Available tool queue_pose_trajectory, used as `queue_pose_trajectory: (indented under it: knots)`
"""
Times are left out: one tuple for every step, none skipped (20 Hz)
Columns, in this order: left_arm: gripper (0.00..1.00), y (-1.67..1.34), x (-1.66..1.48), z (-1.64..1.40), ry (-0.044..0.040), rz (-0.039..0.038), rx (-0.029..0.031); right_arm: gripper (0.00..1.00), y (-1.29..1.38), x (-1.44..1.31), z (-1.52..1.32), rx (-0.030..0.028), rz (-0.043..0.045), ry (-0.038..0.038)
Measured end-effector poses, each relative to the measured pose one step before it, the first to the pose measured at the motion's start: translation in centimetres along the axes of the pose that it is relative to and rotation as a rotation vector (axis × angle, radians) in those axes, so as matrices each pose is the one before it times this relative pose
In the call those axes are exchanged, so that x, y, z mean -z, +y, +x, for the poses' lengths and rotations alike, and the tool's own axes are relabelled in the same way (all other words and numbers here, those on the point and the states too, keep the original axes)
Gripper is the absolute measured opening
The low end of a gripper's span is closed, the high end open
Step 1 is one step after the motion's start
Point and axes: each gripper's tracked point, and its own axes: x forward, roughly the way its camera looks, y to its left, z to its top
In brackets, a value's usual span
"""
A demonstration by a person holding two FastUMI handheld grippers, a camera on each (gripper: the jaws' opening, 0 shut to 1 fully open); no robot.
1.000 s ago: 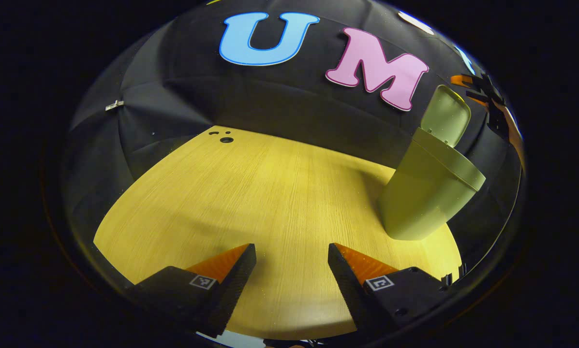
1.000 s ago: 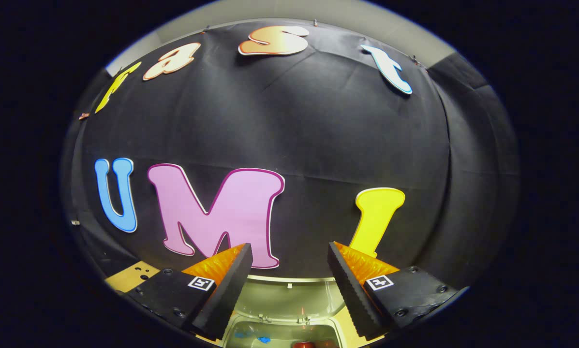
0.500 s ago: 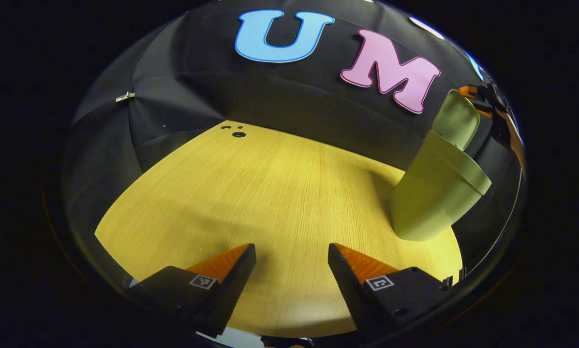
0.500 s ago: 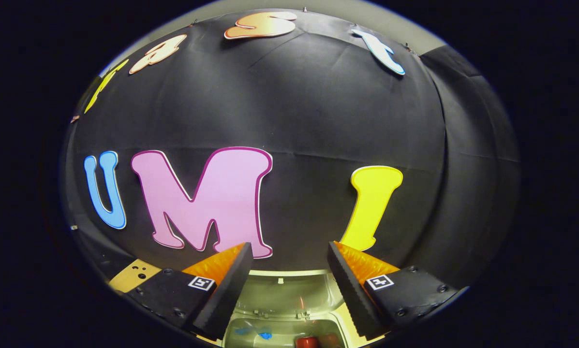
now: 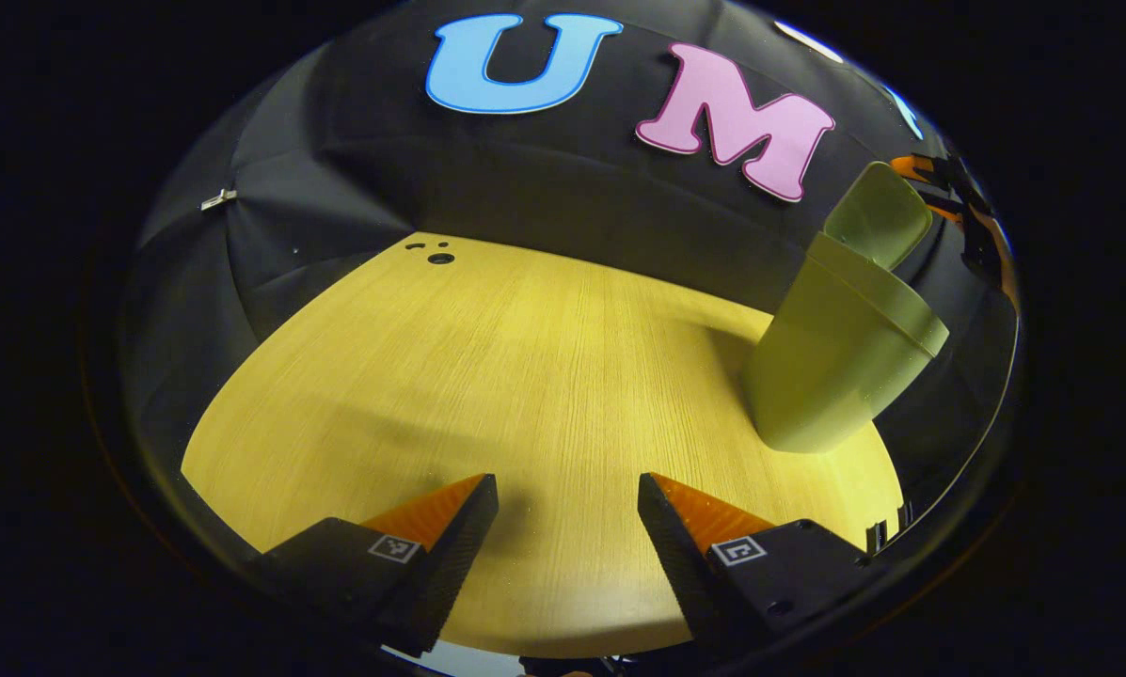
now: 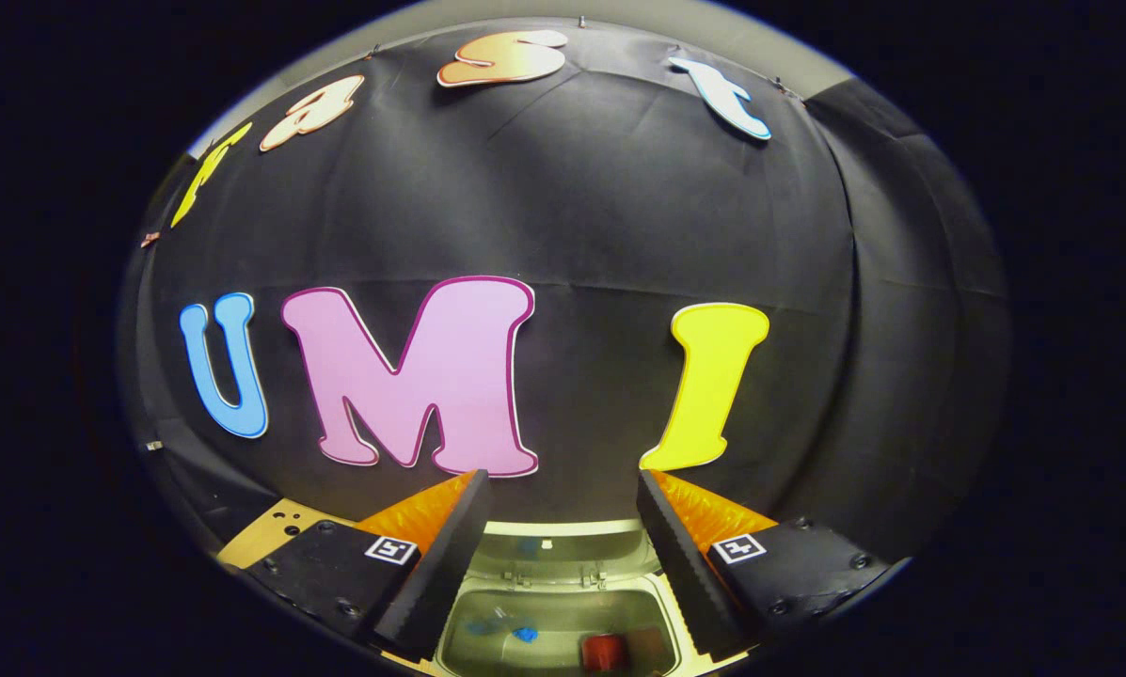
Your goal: Press the lid of the desktop garbage bin to open it, pick up the crumpled paper on the desktop and throw it into the bin, then pick up the pop can on the desktop and drop it into the bin, and finally close the garbage bin lid.
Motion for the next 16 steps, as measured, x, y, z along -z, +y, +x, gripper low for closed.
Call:
queue_pose_trajectory:
  knots:
    - [0.96,-0.238,0.093,0.183,0.00407,0.00523,0.00924,0.98,-0.080,0.227,-0.493,-0.00450,0.00427,-0.00644]
    - [0.99,-0.296,0.001,0.124,0.00190,0.00719,0.00900,0.98,-0.053,0.369,-0.555,-0.00256,-0.00106,-0.00155]
    - [0.96,-0.282,-0.071,0.199,0.00032,0.00903,0.00560,0.98,0.001,0.355,-0.534,-0.00006,-0.00363,-0.00248]
    - [0.96,-0.295,-0.054,0.168,0.00048,0.00714,0.00586,0.98,-0.049,0.325,-0.522,0.00152,-0.00562,-0.00212]
    - [0.99,-0.382,-0.033,0.165,0.00131,0.00511,0.00868,0.98,0.005,0.398,-0.566,0.00087,-0.00297,0.00139]
    - [0.96,-0.322,-0.062,0.050,0.00075,0.00403,0.00702,0.97,-0.011,0.437,-0.394,0.00180,0.00066,0.00499]
    - [0.99,-0.319,0.073,0.084,0.00067,0.00631,0.00689,0.98,-0.044,0.561,-0.313,0.00104,0.00173,0.01016]
    - [0.96,-0.254,0.026,0.011,0.00147,0.00632,0.00554,0.98,-0.105,0.668,-0.181,0.00293,0.00292,0.01319]
    - [0.96,-0.211,0.122,0.040,0.00273,0.00620,0.00461,0.98,-0.231,0.979,-0.115,0.00701,0.00288,0.02343]
    - [0.96,-0.099,0.213,0.036,0.00526,0.01023,0.00200,0.98,-0.116,1.118,-0.104,0.00318,0.00367,0.02842]
    - [0.96,-0.041,0.256,0.022,0.00385,0.01194,-0.00086,0.98,-0.064,1.196,-0.063,0.00290,0.00016,0.02659]
    - [0.96,0.037,0.220,-0.052,0.00509,0.00992,-0.00181,0.98,-0.043,0.974,-0.105,0.00208,-0.00198,0.02084]
    - [0.96,-0.019,0.250,-0.019,0.00513,0.00547,0.00134,0.98,-0.014,0.994,-0.063,0.00009,-0.00542,0.01716]
    - [0.96,-0.060,0.166,0.022,0.00474,0.00112,0.00165,0.98,0.009,0.988,-0.140,-0.00159,-0.00735,0.01594]
    - [0.99,0.014,0.187,0.015,0.00531,-0.00147,0.00049,0.98,0.092,1.038,-0.028,-0.00217,-0.00690,0.01630]
    - [0.96,0.017,0.144,-0.059,0.00430,-0.00249,0.00013,0.98,0.070,0.918,-0.137,-0.00146,-0.00403,0.01679]
